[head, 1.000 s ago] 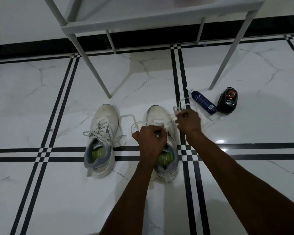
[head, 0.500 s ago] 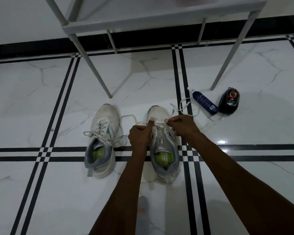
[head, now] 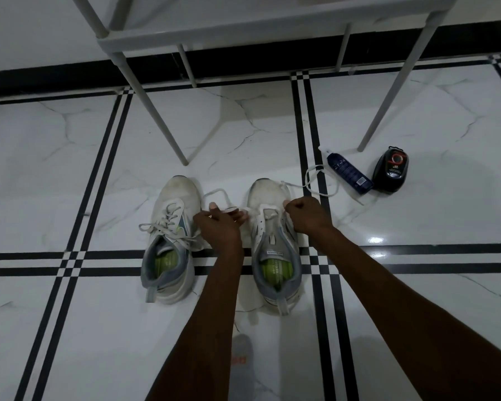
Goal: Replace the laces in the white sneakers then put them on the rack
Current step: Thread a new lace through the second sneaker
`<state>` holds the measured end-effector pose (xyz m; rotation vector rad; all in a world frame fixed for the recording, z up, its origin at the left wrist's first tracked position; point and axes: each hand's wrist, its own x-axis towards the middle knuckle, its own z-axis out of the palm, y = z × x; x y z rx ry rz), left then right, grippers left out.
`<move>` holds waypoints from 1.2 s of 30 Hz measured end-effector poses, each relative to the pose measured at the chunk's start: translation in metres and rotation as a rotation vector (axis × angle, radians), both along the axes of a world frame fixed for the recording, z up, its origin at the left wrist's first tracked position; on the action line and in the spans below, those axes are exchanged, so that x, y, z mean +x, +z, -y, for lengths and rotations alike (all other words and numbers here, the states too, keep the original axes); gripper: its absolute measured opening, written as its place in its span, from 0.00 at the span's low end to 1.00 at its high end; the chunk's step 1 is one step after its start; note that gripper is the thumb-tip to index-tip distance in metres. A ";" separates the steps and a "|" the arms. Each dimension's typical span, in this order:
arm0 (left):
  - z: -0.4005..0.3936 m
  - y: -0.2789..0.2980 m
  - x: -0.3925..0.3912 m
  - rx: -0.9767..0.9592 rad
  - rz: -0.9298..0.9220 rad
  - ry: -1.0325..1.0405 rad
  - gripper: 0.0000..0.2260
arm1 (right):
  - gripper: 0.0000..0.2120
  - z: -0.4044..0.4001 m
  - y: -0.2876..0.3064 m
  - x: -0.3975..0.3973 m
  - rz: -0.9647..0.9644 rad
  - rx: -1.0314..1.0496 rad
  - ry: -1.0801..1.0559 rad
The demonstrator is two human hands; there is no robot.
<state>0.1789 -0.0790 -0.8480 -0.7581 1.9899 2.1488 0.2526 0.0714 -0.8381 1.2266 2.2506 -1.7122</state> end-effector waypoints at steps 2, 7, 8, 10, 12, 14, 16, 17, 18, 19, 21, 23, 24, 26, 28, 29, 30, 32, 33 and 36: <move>0.000 0.004 0.005 0.035 0.008 -0.037 0.19 | 0.21 0.003 0.002 -0.001 -0.015 -0.064 -0.009; -0.011 0.013 0.018 -0.228 0.013 -0.368 0.23 | 0.19 0.009 0.010 -0.002 -0.095 -0.147 -0.058; -0.010 0.013 0.017 -0.237 -0.014 -0.402 0.23 | 0.17 0.010 0.010 -0.002 -0.098 -0.154 -0.079; -0.008 0.011 0.016 -0.267 -0.068 -0.452 0.19 | 0.14 0.010 0.011 0.000 -0.098 -0.150 -0.121; -0.003 0.010 0.017 -0.367 -0.150 -0.470 0.16 | 0.14 0.009 0.013 0.000 -0.104 -0.178 -0.180; 0.001 0.006 0.018 -0.443 -0.206 -0.455 0.17 | 0.13 0.009 0.016 0.002 -0.134 -0.266 -0.276; 0.003 0.004 0.019 -0.412 -0.216 -0.410 0.17 | 0.13 0.011 0.018 0.003 -0.178 -0.341 -0.364; 0.003 0.004 0.020 -0.397 -0.205 -0.386 0.17 | 0.11 0.012 0.019 0.004 -0.194 -0.363 -0.389; 0.001 0.005 0.022 -0.377 -0.195 -0.362 0.16 | 0.10 0.013 0.019 0.004 -0.201 -0.376 -0.400; 0.000 0.006 0.022 -0.357 -0.189 -0.341 0.16 | 0.07 0.014 0.020 0.005 -0.208 -0.391 -0.411; -0.002 0.007 0.023 -0.320 -0.176 -0.326 0.14 | 0.03 0.014 0.021 0.004 -0.215 -0.443 -0.432; -0.003 0.006 0.023 -0.302 -0.160 -0.339 0.14 | 0.10 0.011 0.022 0.003 -0.203 -0.497 -0.444; -0.002 0.004 0.023 -0.293 -0.154 -0.353 0.14 | 0.12 0.009 0.022 0.002 -0.195 -0.513 -0.442; -0.001 0.002 0.023 -0.277 -0.148 -0.392 0.14 | 0.12 0.009 0.022 0.002 -0.183 -0.512 -0.419; 0.000 0.004 0.024 -0.287 -0.163 -0.424 0.13 | 0.11 0.009 0.022 0.003 -0.186 -0.498 -0.411; 0.000 0.004 0.024 -0.304 -0.172 -0.431 0.12 | 0.09 0.010 0.023 0.004 -0.198 -0.496 -0.413; 0.000 0.004 0.024 -0.324 -0.187 -0.432 0.12 | 0.08 0.009 0.022 0.005 -0.209 -0.502 -0.415; 0.000 0.005 0.024 -0.374 -0.187 -0.423 0.13 | 0.06 0.009 0.022 0.005 -0.227 -0.524 -0.417; -0.001 0.007 0.023 -0.388 -0.179 -0.410 0.13 | 0.07 0.009 0.022 0.005 -0.230 -0.528 -0.412; -0.003 0.006 0.022 -0.434 -0.170 -0.389 0.13 | 0.08 0.009 0.020 0.005 -0.223 -0.522 -0.405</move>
